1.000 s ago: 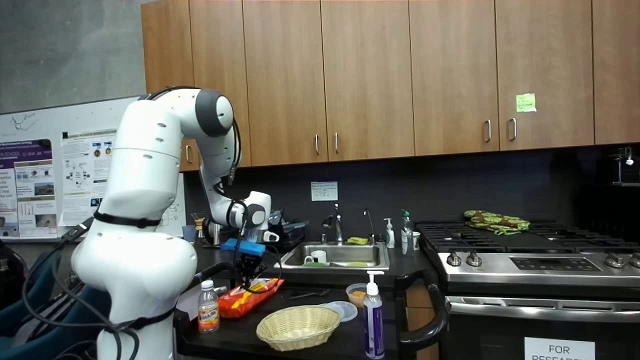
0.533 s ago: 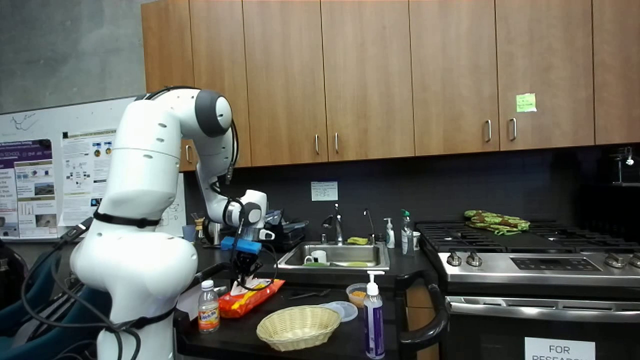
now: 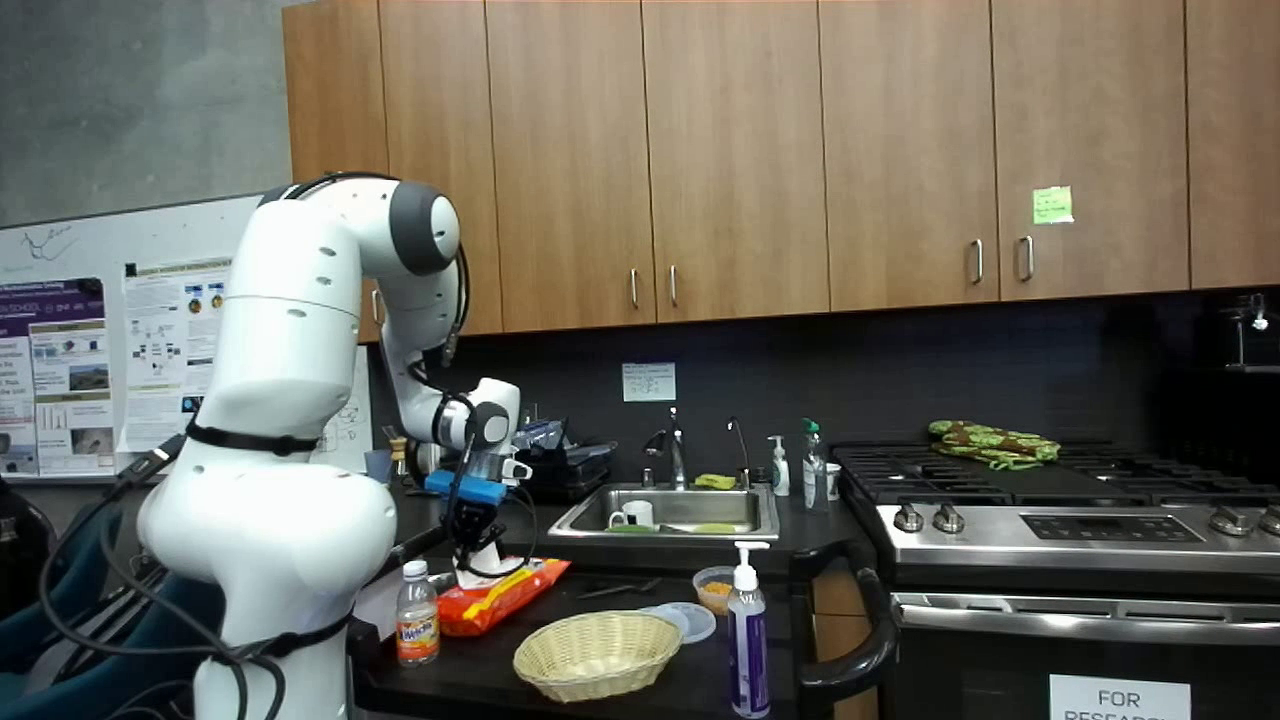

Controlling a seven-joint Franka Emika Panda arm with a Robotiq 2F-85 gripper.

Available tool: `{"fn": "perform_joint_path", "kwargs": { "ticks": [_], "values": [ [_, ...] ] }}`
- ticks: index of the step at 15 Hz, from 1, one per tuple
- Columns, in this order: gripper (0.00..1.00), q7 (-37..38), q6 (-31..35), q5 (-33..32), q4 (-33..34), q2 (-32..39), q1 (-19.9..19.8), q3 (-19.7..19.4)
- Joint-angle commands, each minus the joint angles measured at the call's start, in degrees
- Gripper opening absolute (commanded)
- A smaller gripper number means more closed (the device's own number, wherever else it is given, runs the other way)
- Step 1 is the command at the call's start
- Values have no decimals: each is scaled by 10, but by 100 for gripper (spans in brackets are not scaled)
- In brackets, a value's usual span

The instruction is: Open the orange packet of wipes.

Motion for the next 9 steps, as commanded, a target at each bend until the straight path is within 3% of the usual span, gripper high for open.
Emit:
{"fn": "perform_joint_path", "kwargs": {
  "ticks": [1,9],
  "values": [
    [0,-12,-24,21,10,0,8,6],
    [0,-31,-10,21,16,22,13,11]
  ]
}}
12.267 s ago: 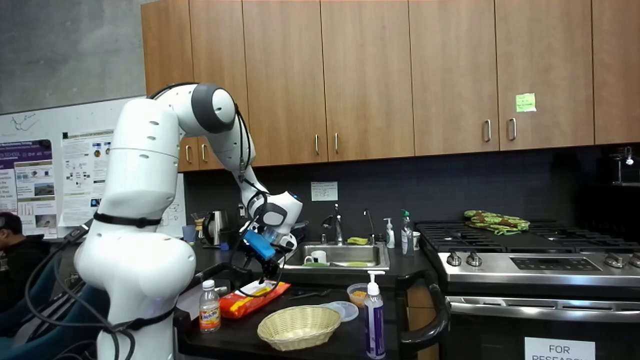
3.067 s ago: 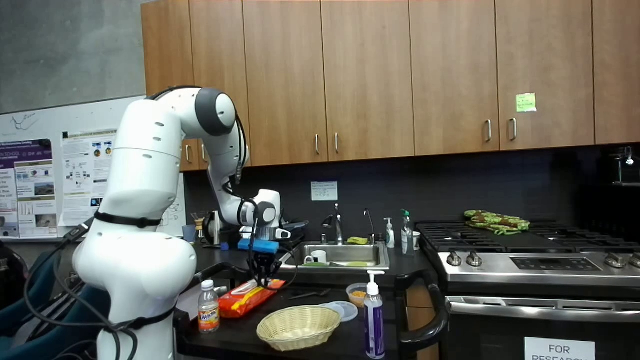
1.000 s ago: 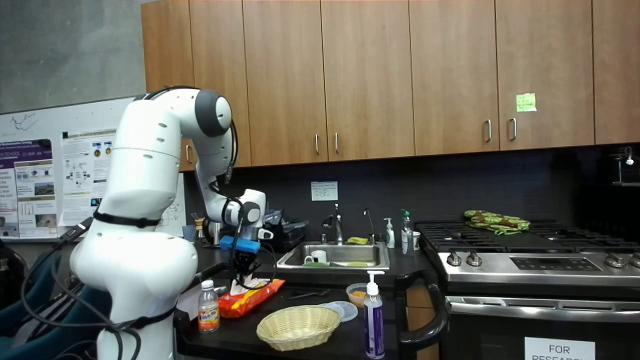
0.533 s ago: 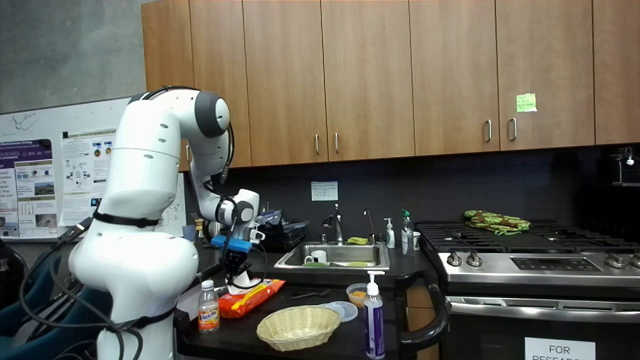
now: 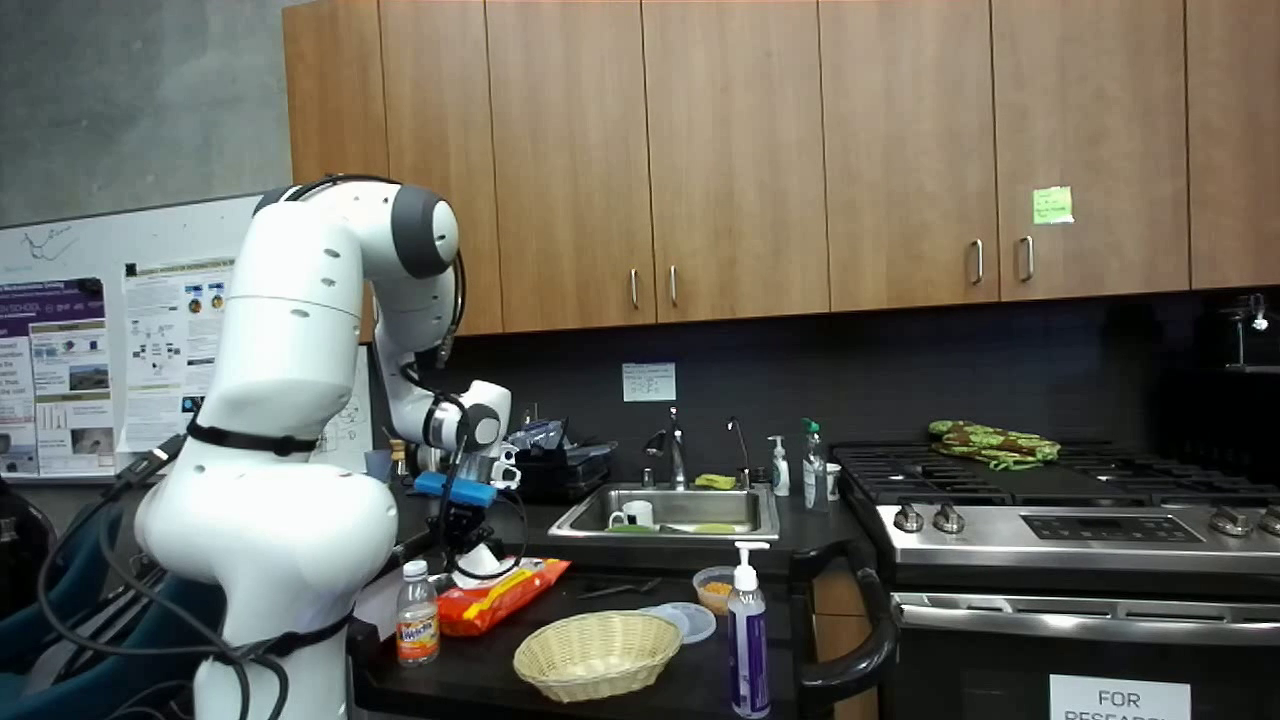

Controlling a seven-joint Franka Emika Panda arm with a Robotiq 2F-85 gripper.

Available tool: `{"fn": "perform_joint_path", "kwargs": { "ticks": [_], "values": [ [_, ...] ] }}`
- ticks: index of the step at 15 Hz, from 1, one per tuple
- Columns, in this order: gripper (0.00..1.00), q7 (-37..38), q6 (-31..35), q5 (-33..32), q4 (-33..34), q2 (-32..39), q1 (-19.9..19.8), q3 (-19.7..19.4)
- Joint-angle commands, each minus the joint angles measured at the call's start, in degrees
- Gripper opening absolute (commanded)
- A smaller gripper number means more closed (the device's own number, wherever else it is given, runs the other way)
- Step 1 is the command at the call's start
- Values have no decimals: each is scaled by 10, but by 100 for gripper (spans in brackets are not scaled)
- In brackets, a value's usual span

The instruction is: Open the orange packet of wipes.

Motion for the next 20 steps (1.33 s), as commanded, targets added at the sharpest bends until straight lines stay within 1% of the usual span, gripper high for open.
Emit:
{"fn": "perform_joint_path", "kwargs": {
  "ticks": [1,7,12,15,17,20],
  "values": [
    [0,-19,5,9,14,20,3,0],
    [0,-20,45,-10,28,56,4,-3],
    [0,-7,75,-41,34,78,5,-11],
    [0,0,80,-58,34,83,5,-17],
    [0,1,74,-58,36,75,2,-15],
    [0,-14,53,-34,46,53,-13,-6]
  ]
}}
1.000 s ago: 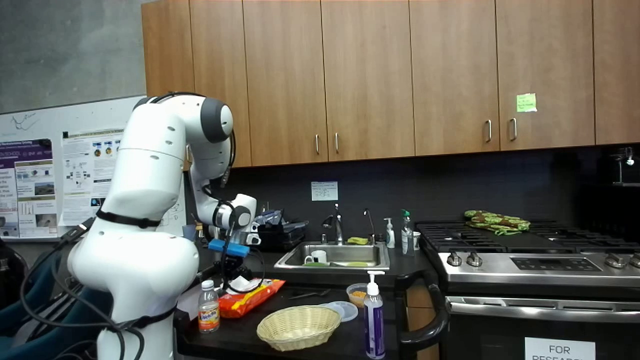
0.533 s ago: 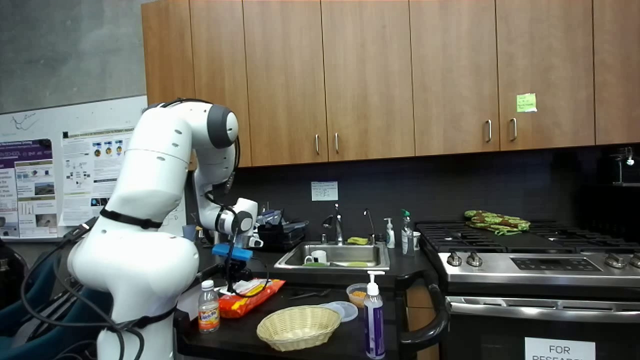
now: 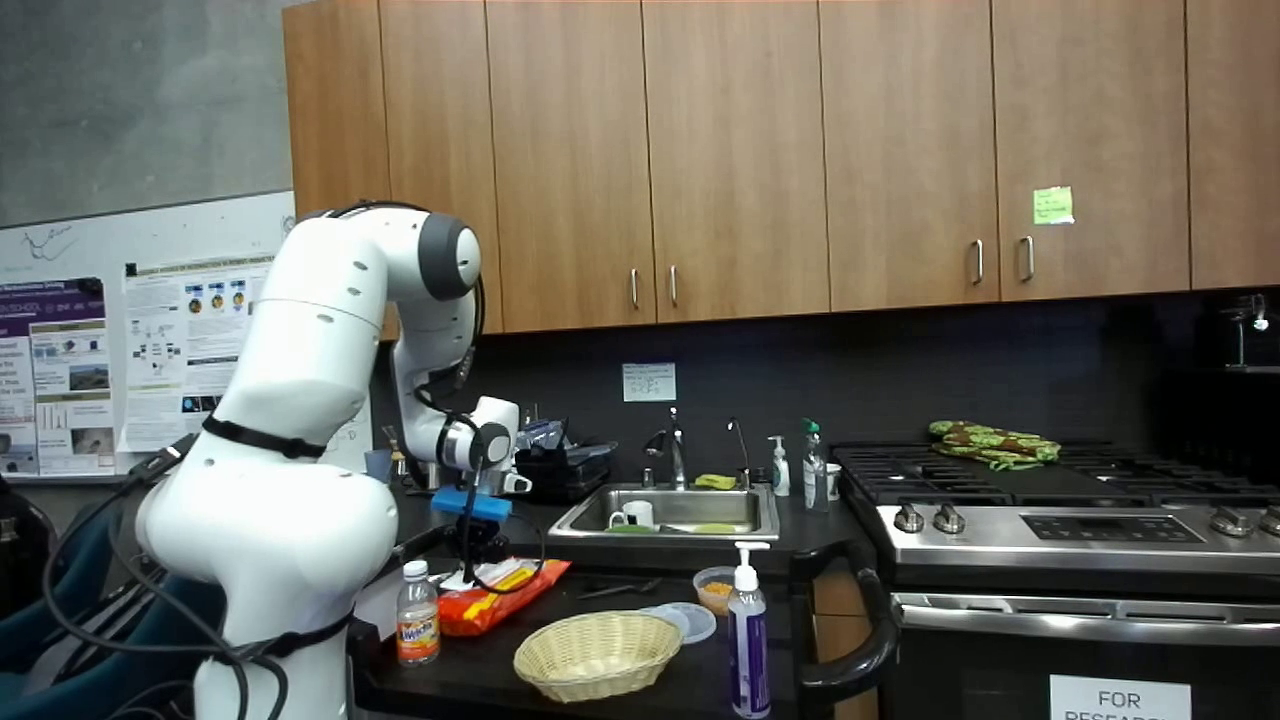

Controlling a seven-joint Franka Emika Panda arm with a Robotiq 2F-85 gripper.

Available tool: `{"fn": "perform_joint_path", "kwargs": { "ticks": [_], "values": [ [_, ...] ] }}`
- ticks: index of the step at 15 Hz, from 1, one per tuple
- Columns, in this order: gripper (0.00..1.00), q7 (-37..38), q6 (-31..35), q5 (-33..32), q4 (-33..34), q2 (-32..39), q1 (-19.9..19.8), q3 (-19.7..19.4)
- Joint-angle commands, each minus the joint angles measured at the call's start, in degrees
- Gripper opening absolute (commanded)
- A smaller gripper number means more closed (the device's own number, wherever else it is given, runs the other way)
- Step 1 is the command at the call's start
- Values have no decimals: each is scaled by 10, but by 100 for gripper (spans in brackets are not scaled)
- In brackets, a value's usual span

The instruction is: Open the orange packet of wipes.

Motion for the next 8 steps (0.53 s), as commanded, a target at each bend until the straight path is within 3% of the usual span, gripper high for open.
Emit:
{"fn": "perform_joint_path", "kwargs": {
  "ticks": [1,8],
  "values": [
    [0,-10,-24,21,13,-30,-17,6],
    [0,9,-97,-12,12,-118,-32,-33]
  ]
}}
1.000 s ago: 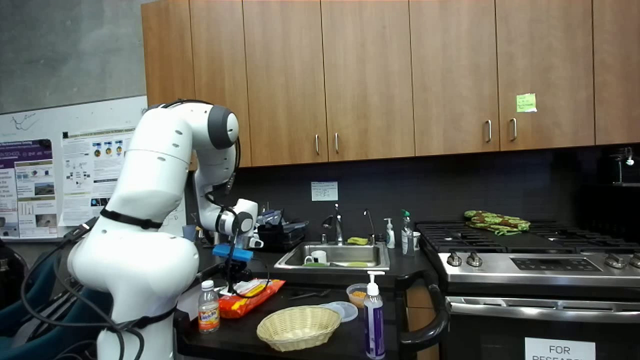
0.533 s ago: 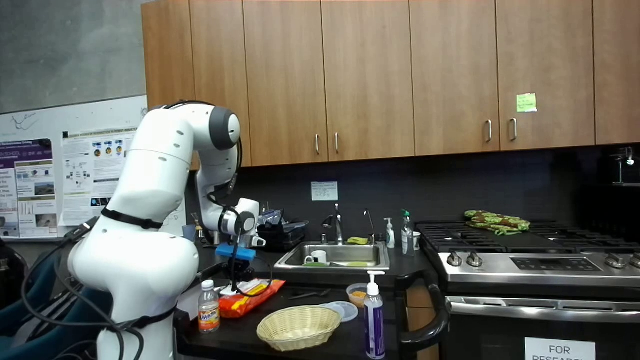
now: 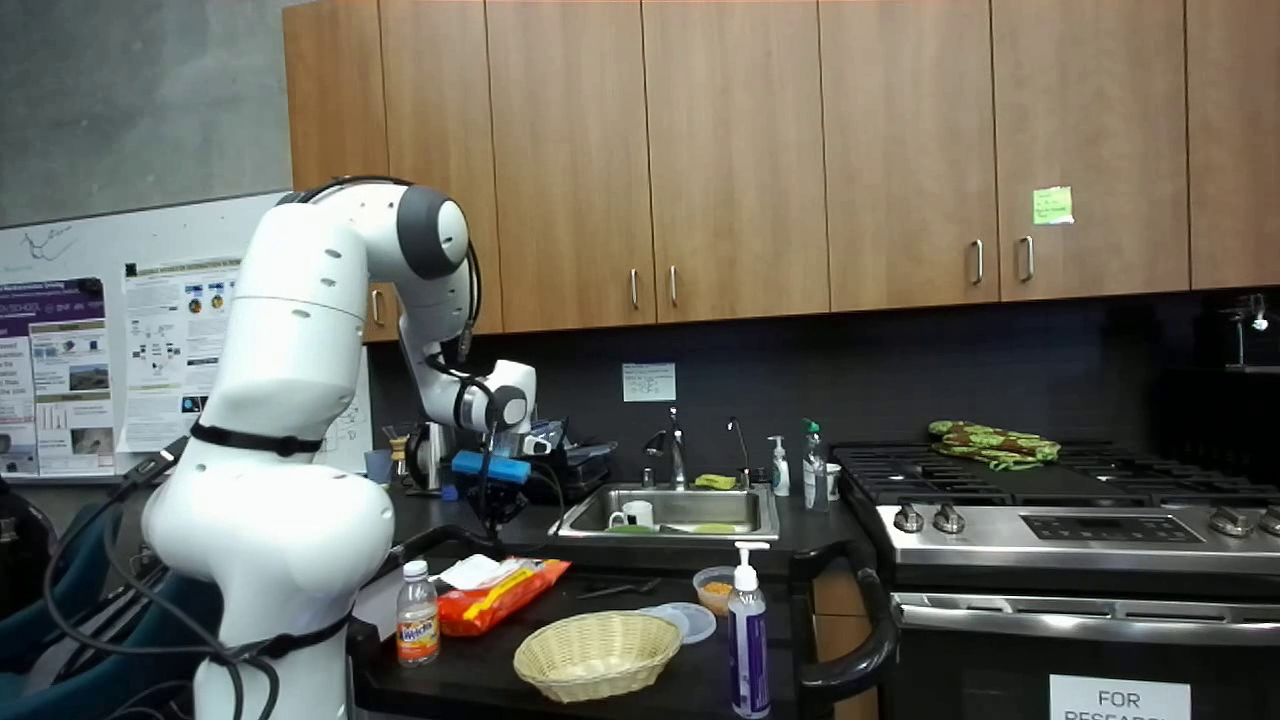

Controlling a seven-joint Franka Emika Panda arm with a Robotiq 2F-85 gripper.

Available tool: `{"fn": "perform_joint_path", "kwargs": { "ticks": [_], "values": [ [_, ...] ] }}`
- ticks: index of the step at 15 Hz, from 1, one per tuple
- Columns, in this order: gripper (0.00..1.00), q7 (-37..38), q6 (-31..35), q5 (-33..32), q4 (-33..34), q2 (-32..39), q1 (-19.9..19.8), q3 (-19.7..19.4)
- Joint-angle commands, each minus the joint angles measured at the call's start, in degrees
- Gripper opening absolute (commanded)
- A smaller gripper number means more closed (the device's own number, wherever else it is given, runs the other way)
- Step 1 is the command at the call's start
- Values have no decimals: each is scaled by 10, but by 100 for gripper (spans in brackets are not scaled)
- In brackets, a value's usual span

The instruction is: Open the orange packet of wipes.

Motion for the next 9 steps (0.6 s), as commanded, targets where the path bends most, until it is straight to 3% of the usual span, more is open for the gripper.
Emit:
{"fn": "perform_joint_path", "kwargs": {
  "ticks": [1,2,3,4,5,8,9],
  "values": [
    [0,13,-57,-32,-19,-64,-7,-30],
    [0,16,-76,-46,-21,-78,-10,-39],
    [26,18,-95,-58,-24,-92,-14,-49],
    [27,18,-113,-67,-25,-105,-19,-58],
    [7,4,-85,-47,-5,-64,-10,-50],
    [26,4,-108,-56,-11,-89,-18,-64],
    [27,4,-108,-56,-13,-91,-18,-64]
  ]
}}
